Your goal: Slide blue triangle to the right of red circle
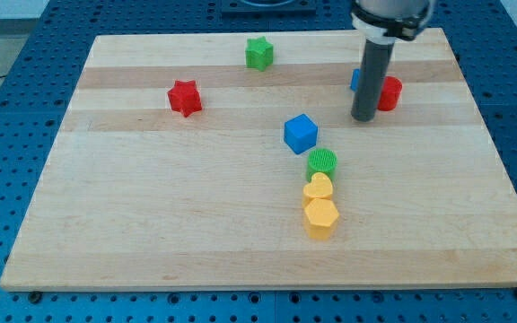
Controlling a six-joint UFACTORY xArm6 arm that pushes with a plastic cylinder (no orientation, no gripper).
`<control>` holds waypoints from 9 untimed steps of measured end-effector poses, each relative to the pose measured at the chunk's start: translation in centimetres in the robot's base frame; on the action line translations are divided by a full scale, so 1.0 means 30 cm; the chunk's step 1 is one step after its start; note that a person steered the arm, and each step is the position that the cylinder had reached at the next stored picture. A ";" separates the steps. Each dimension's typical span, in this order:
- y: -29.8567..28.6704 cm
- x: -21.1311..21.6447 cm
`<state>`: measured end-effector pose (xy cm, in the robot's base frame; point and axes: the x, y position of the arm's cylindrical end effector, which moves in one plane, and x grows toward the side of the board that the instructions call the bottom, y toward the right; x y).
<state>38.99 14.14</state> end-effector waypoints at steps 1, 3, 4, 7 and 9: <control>0.167 -0.085; 0.139 -0.269; 0.171 -0.428; 0.096 -0.033; 0.127 -0.157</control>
<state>34.26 17.94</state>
